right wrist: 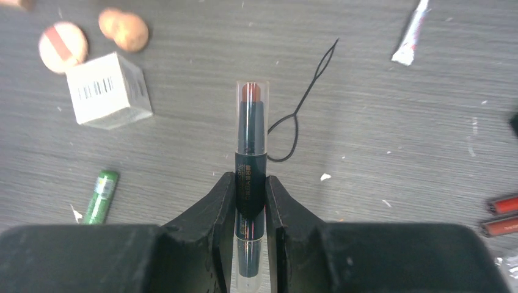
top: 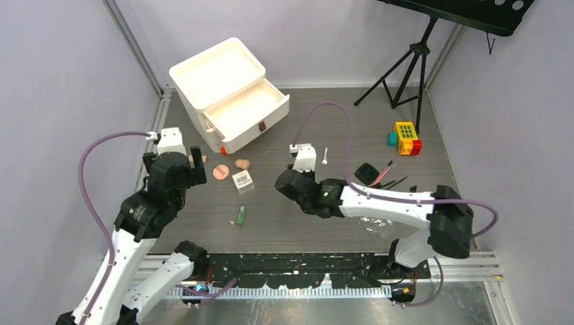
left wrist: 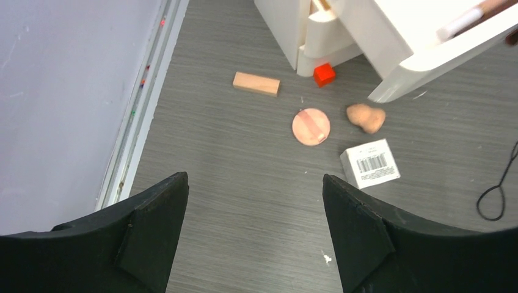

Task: Organize the makeup
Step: Pick up the makeup from the center of the board, then place the makeup in the drawer.

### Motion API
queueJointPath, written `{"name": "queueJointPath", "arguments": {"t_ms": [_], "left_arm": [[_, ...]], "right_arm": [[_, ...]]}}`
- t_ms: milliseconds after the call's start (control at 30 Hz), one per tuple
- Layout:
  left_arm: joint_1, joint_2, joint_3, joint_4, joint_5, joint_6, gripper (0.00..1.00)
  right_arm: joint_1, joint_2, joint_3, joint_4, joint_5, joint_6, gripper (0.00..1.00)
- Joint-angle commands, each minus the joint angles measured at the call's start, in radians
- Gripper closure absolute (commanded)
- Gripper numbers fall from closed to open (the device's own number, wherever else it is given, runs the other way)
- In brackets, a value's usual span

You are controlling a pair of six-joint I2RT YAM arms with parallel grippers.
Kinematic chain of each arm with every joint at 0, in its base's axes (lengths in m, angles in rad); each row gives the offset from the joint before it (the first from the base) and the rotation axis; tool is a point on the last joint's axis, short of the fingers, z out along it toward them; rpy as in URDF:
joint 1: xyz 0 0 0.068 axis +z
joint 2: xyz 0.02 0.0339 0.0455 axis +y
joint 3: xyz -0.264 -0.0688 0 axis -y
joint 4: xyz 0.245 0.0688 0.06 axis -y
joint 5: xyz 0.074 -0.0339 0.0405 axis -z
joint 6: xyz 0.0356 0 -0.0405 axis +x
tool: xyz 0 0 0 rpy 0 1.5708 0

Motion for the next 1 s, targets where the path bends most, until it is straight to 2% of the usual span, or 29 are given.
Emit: {"name": "queueJointPath", "arguments": {"t_ms": [0,133,267,367,433,533,633,767,900,967], "left_arm": [[-0.001,0.026,0.121,-0.006,-0.003,-0.047,0.18],[0.000,0.039,0.133,0.041,-0.027,-0.037,0.18],[-0.001,0.057,0.112,0.088,-0.043,-0.008,0.18],[-0.001,0.083,0.135,0.088,-0.019,-0.006,0.18],[0.000,0.114,0.208,0.042,0.018,-0.034,0.18],[-0.001,0.164,0.363,-0.038,0.128,-0.092,0.18],[-0.001,0.175,0.422,-0.013,0.216,-0.112,0.19],[-0.001,0.175,0.389,0.065,0.107,-0.032,0.18],[-0.001,0.151,0.238,0.238,-0.023,0.087,0.18],[0.002,0.154,0.208,0.263,-0.048,0.112,0.18]], "right_arm": [[-0.020,-0.155,-0.007,0.020,0.166,0.019,1.00],[-0.043,-0.204,0.070,0.038,0.232,-0.020,1.00],[-0.044,-0.164,0.197,0.144,0.291,-0.088,1.00],[-0.047,-0.084,0.326,0.249,0.321,-0.127,1.00],[-0.054,-0.006,0.437,0.252,0.331,-0.118,1.00],[-0.068,0.123,0.581,0.300,0.328,-0.115,1.00],[-0.095,0.232,0.704,0.332,0.318,-0.081,1.00],[-0.159,0.363,0.870,0.263,0.264,0.095,1.00],[-0.200,0.475,0.963,0.241,0.259,0.219,1.00],[-0.215,0.517,0.997,0.234,0.252,0.268,1.00]]}}
